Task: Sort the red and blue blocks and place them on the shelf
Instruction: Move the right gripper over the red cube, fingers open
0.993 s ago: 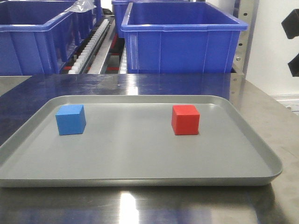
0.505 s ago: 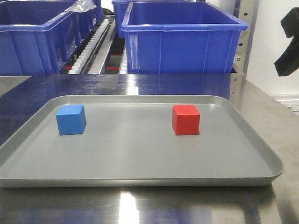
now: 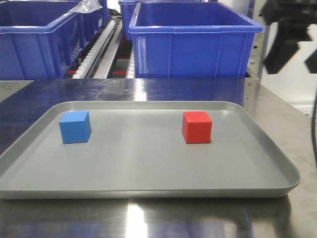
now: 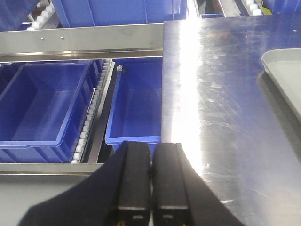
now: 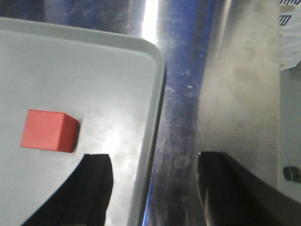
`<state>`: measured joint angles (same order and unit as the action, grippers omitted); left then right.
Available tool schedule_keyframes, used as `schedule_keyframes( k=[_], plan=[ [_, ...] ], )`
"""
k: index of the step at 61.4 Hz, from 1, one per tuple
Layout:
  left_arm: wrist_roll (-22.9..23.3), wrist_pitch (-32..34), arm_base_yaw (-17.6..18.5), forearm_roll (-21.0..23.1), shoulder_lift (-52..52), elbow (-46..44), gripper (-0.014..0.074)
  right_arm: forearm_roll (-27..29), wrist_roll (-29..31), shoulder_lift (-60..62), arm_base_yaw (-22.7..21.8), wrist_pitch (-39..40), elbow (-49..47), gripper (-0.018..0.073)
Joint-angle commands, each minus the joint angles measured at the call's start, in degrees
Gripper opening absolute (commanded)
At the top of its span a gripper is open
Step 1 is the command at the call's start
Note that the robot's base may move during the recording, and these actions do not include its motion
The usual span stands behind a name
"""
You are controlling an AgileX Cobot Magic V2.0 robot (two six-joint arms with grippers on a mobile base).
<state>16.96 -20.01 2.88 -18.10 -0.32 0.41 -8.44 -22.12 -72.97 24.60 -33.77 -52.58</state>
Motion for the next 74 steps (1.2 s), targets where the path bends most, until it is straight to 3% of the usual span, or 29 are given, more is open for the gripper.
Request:
schedule_keyframes(
  k=[1,41,50,74],
  plan=[
    [0.2,3.6,0.0,-0.3,-0.9,2.6,0.0133,-0.4,0.3,-1.0,1.6,0.3,-4.7,0.0508],
    [0.2,3.6,0.0,-0.3,-0.9,2.6,0.0133,1.7,0.4,-13.8,11.5,-4.1,-16.8,0.0536],
    [0.2,3.6,0.0,-0.3,-0.9,2.6,0.0133,1.7,0.4,-15.3,12.2,-4.4,-17.5,0.0620],
    [0.2,3.6,0.0,-0.3,-0.9,2.6,0.0133,1.7,0.4,-18.2,12.2,-4.4,-18.3,0.0623]
  ],
)
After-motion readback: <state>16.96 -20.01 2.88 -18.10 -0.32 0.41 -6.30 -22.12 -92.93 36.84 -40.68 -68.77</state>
